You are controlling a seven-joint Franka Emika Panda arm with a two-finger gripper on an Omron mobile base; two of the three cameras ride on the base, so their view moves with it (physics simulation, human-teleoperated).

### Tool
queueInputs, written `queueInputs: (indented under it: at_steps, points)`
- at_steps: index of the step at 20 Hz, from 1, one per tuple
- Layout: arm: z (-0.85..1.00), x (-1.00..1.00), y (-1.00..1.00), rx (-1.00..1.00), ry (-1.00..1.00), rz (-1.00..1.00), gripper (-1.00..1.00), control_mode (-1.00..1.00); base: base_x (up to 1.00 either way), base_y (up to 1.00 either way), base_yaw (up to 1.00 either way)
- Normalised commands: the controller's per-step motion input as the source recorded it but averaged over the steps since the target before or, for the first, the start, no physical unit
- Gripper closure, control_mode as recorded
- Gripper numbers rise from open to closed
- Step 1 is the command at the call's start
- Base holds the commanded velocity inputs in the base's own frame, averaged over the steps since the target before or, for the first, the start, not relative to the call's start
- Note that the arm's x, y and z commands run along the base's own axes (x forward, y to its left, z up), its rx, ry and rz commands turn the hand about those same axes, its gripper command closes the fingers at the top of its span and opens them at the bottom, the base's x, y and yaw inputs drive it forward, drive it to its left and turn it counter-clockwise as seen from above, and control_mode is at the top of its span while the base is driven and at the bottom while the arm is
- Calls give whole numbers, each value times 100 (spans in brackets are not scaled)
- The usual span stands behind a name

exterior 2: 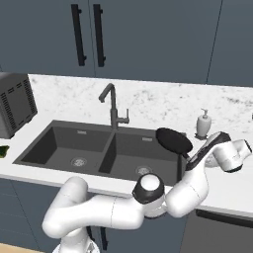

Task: Pick the pan and sponge and place them into the sink. Then turn on the water.

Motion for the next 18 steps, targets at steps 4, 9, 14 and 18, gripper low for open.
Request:
queueInputs:
  at_steps: [4, 9, 14, 18]
  points:
    - [-24, 44, 100, -11, 1, 0, 100, -100, 0, 0, 0]
    - [-15, 31, 100, -15, 0, 0, 100, -100, 0, 0, 0]
    - [11, 25, 90, -18, 2, 1, 100, -100, 0, 0, 0]
    - [5, 50, 78, -29, 14, 1, 100, -100, 0, 0, 0]
